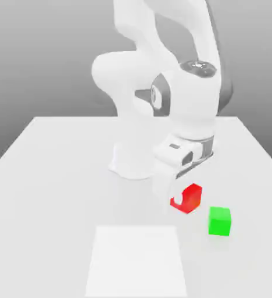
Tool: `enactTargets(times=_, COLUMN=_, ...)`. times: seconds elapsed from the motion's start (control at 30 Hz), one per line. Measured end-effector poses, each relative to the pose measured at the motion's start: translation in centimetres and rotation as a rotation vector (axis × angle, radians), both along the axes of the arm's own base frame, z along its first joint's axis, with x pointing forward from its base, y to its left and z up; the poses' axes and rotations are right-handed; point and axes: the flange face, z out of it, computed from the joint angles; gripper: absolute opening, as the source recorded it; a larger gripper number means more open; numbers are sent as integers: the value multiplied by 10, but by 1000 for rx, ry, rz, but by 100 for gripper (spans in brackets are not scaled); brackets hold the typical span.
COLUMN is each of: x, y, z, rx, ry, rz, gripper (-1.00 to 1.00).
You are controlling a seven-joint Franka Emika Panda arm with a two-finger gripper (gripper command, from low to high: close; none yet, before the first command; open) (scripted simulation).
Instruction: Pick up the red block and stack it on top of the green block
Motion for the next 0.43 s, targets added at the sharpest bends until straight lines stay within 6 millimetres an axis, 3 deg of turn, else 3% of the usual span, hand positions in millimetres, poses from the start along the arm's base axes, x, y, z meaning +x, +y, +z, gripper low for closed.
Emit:
enactTargets(times=0.07, x=-12, y=30, z=5, rx=0, ry=0, rz=168, gripper=-100)
enactTargets(times=0.13, x=-18, y=46, z=-1, rx=-1, ry=0, rz=255, gripper=-100)
enactTargets(times=0.33, x=-20, y=51, z=-53, rx=-2, ry=-1, rz=281, gripper=-100)
enactTargets(times=0.37, x=-21, y=51, z=-57, rx=-1, ry=-1, rz=283, gripper=100)
enactTargets(times=0.43, x=-21, y=51, z=-57, rx=-1, ry=-1, rz=283, gripper=100)
